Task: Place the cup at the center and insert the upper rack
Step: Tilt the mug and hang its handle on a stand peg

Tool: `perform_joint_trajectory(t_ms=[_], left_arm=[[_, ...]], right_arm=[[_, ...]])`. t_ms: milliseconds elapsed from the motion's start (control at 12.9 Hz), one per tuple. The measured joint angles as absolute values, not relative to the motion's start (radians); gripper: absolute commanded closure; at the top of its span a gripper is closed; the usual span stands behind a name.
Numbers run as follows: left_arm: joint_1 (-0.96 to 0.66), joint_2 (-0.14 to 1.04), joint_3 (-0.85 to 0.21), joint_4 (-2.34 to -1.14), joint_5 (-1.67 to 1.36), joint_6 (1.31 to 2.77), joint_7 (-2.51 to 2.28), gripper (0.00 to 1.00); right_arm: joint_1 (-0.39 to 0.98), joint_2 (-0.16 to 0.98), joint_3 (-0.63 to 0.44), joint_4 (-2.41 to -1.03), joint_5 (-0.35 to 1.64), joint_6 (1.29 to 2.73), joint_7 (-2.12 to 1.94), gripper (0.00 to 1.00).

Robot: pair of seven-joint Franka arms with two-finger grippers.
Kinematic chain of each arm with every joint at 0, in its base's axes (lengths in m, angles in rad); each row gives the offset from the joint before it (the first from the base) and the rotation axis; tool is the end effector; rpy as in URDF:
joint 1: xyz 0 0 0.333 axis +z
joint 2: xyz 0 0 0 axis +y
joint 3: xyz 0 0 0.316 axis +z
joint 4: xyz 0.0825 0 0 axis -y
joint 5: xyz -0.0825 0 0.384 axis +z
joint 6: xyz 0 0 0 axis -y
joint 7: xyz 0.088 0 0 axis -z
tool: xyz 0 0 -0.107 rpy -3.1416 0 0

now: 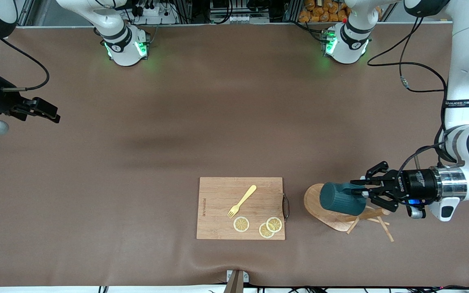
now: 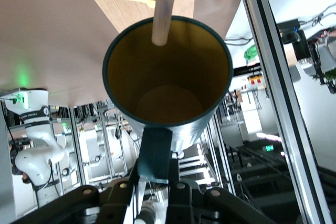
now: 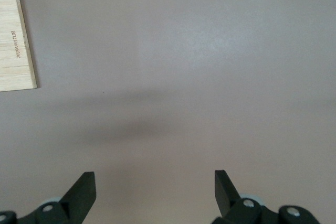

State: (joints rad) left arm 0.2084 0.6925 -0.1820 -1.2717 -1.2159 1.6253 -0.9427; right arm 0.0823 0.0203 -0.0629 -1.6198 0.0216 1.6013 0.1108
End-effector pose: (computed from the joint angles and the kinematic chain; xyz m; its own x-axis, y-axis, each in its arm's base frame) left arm 0.7284 -0.0393 0.4005 0.2484 0.2209 -0.9431 0.9685 -0.0708 0.2385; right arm 0.5613 0.0135 0.5927 0.9949 -0.0920 -0.0408 -0.0927 -0.9956 -0.0159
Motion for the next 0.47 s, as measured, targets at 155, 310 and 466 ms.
perform_joint_trajectory(t_ms=[155, 310, 466], left_arm=[[0.229, 0.708, -0.182, -1.272, -1.227, 1.608, -0.922, 1.0], [0.236, 0.718, -0.182, -1.272, -1.24, 1.605, -0.914, 1.0], [0.244, 0.726, -0.182, -1.272, -1.27, 1.599, -0.914, 1.0]], right_arm=[[0.082, 0.02, -0.063, -1.62, 0.022, 1.601, 0.111, 0.0], [0.082, 0.02, -0.063, -1.62, 0.022, 1.601, 0.111, 0.0], [0.082, 0.02, -0.063, -1.62, 0.022, 1.601, 0.111, 0.0]])
